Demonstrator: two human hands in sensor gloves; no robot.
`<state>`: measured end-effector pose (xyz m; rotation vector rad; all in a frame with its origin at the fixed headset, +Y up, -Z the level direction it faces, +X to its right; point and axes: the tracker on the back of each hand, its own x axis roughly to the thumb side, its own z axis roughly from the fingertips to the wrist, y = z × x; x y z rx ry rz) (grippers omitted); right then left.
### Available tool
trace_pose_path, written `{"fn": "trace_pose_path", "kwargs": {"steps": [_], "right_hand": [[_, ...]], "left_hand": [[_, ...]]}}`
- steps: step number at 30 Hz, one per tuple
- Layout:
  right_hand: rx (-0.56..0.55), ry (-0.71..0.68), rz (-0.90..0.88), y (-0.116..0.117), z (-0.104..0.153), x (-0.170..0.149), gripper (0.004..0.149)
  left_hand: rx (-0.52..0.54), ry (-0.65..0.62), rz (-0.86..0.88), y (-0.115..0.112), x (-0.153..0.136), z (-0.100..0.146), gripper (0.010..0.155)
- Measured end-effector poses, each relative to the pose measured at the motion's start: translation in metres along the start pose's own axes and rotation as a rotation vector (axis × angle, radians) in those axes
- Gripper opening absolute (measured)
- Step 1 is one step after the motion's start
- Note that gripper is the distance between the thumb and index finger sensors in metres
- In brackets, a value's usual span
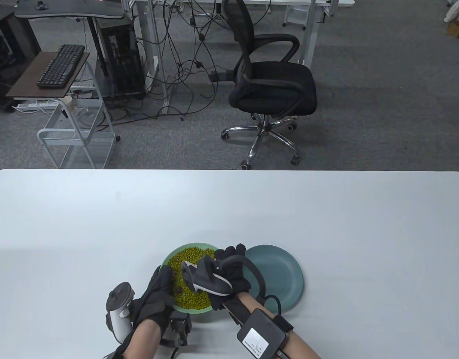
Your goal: Pick cranberries with hand pinch into plate
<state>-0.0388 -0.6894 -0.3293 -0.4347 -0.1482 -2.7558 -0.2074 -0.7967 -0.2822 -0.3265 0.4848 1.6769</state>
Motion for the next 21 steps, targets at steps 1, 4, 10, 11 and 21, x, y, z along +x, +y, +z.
{"fn": "trace_pose_path", "kwargs": {"steps": [1, 4, 10, 11, 21], "right_hand": [[0.003, 0.0, -0.008, -0.0002, -0.0003, -0.0004, 0.05], [0.007, 0.004, -0.019, -0.0012, -0.0001, -0.0015, 0.05], [0.03, 0.017, -0.063, -0.0027, -0.0015, -0.0053, 0.052], [0.032, 0.019, -0.069, -0.0029, -0.0019, -0.0057, 0.051], [0.05, 0.033, -0.087, -0.0032, -0.0033, -0.0076, 0.05]], "left_hand": [[-0.001, 0.0, 0.0, -0.0001, 0.0, 0.0, 0.053], [-0.002, 0.0, 0.0, -0.0001, 0.0, -0.0001, 0.053], [-0.003, -0.001, -0.001, -0.0005, 0.0, 0.0, 0.054], [-0.004, -0.002, -0.002, -0.0006, 0.0, 0.0, 0.053], [-0.005, -0.003, -0.008, -0.001, -0.0003, -0.0003, 0.054]]}}
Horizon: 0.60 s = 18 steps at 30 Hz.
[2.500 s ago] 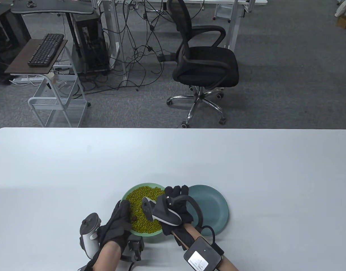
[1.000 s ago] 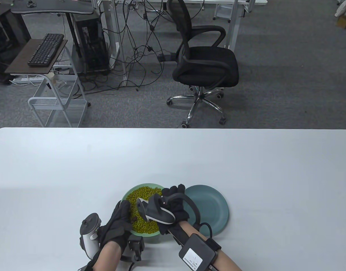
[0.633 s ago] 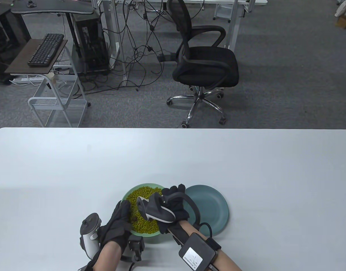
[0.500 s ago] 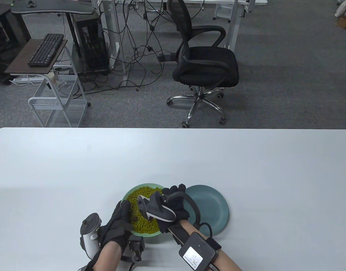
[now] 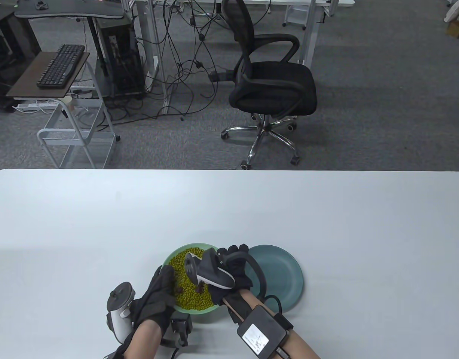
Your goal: Pick cranberries with hand pinch into plate
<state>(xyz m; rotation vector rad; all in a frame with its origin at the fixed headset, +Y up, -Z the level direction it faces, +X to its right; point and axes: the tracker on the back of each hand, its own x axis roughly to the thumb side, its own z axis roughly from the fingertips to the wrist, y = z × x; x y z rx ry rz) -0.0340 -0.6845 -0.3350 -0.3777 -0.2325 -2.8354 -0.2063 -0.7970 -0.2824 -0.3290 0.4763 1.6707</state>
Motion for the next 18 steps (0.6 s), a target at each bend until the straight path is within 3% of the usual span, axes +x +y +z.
{"fn": "trace_pose_path", "kwargs": {"steps": [18], "right_hand": [[0.01, -0.007, -0.003, 0.0012, -0.0033, -0.0019, 0.049]], "left_hand": [[0.001, -0.003, -0.007, -0.0006, -0.0003, 0.0001, 0.053]]}}
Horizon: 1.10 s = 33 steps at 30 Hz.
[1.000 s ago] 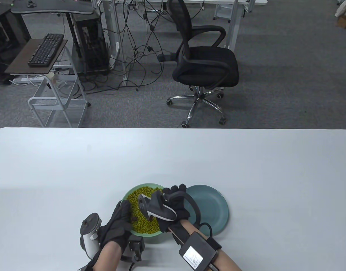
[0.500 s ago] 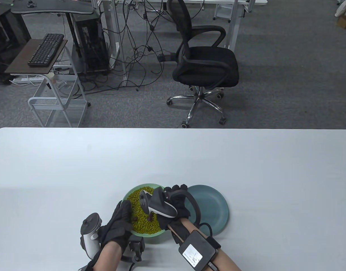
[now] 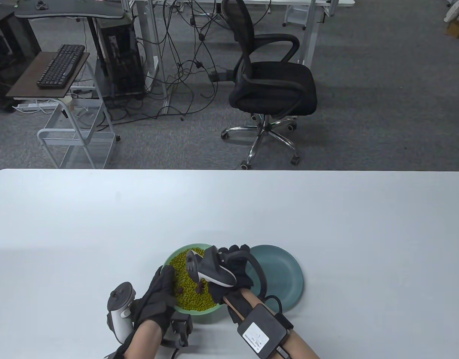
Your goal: Pick cranberries with hand pinch into plate
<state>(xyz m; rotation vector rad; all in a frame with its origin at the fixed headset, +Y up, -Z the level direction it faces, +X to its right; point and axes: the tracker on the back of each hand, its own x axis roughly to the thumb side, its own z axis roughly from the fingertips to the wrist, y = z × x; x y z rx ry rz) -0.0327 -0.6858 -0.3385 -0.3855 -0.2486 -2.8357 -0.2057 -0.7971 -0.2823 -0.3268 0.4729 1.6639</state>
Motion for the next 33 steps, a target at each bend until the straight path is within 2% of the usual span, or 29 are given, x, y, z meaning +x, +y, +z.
{"fn": "trace_pose_path", "kwargs": {"steps": [4, 20, 33], "right_hand": [[-0.011, -0.007, 0.022, 0.001, 0.0, 0.002, 0.049], [0.006, 0.005, -0.076, -0.004, -0.001, -0.007, 0.05], [-0.036, 0.01, -0.163, -0.014, 0.009, -0.018, 0.05]], "left_hand": [[0.003, 0.001, -0.002, 0.0, 0.0, 0.0, 0.053], [-0.008, 0.007, 0.009, 0.0, 0.0, 0.0, 0.053], [-0.004, 0.01, 0.003, 0.0, 0.0, 0.0, 0.053]]}}
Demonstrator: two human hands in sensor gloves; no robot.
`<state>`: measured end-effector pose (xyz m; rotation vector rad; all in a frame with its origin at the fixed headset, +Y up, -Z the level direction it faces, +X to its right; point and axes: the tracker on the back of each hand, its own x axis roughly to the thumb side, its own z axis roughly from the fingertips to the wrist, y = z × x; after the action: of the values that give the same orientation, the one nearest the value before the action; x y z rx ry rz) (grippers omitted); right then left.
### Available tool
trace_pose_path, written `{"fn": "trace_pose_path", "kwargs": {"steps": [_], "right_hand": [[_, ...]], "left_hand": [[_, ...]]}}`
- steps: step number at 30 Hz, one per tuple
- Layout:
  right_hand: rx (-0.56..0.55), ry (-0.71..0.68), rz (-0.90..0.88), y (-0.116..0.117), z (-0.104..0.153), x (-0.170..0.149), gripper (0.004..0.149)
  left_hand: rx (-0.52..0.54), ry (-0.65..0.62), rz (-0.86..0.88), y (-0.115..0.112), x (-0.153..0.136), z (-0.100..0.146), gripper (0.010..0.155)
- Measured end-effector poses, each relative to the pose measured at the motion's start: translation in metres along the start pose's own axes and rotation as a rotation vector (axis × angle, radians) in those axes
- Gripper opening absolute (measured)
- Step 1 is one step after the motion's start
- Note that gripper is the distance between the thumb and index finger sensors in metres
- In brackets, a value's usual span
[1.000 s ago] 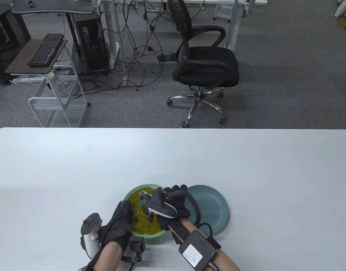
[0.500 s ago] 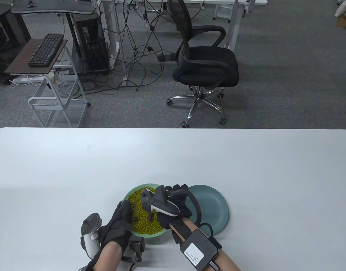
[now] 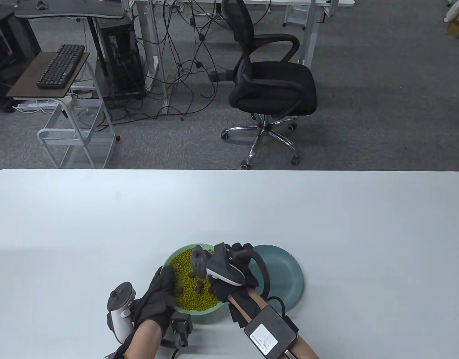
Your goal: Pick cranberries with hand pinch into plate
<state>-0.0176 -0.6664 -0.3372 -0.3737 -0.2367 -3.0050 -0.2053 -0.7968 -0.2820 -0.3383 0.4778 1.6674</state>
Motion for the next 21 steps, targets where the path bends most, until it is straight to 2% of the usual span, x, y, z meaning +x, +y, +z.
{"fn": "trace_pose_path", "kwargs": {"steps": [11, 21], "right_hand": [[-0.08, 0.098, -0.139, -0.003, 0.012, -0.037, 0.051], [-0.028, 0.271, -0.23, 0.033, 0.008, -0.085, 0.051]], "left_hand": [[0.001, 0.0, -0.002, 0.0, 0.0, 0.0, 0.053], [0.003, -0.001, -0.005, 0.0, 0.0, 0.0, 0.053]]}}
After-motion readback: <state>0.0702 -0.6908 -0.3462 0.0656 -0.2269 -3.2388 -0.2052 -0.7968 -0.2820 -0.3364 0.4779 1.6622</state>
